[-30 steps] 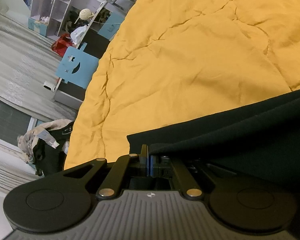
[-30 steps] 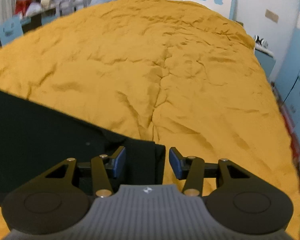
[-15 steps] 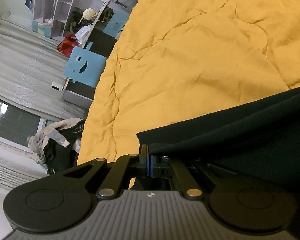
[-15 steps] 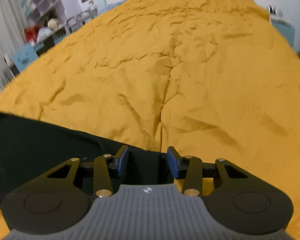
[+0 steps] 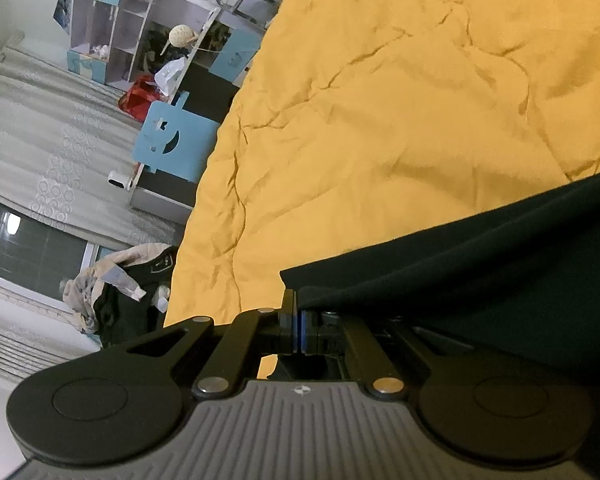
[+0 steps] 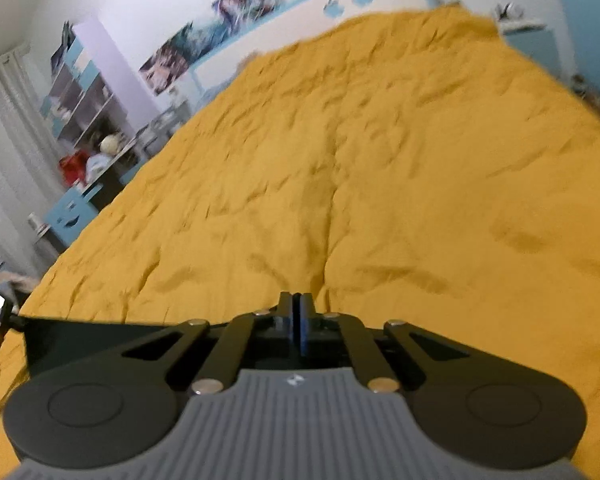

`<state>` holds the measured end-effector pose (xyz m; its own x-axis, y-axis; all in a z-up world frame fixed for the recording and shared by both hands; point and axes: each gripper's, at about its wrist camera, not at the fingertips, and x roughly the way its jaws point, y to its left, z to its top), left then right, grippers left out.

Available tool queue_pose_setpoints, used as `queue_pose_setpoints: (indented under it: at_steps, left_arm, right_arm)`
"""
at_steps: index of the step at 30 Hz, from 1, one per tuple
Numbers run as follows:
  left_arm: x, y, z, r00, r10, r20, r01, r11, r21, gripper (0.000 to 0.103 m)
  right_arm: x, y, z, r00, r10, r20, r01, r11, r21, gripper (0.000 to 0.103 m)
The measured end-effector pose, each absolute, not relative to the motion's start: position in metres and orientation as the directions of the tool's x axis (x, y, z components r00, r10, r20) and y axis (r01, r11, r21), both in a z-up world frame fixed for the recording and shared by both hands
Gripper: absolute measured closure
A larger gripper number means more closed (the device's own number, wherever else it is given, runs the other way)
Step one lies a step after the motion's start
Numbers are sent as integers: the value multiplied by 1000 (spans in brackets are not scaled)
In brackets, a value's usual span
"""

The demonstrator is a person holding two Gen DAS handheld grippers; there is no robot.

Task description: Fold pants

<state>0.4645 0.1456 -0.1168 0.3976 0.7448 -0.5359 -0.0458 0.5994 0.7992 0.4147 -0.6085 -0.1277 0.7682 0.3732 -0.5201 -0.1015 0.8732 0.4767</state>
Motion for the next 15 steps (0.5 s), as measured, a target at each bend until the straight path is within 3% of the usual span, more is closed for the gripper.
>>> queue_pose_setpoints:
  at_steps: [6,11,15]
  left_arm:
    - [467,144,-125,406,742,-533,-45,599,799,102]
    - [470,147,-132,401,747,-530,-53,596,801,102]
    - [465,147,-130,417,734,-536,-73,615,785,89]
  right_arm:
    - [424,-595,-142,727,255,-637,-23,937,349,103]
    - [434,-586,-161,710,177,-682,41,956,290,103]
    - [435,-578,-155,689,79,-720,84,979,188,102]
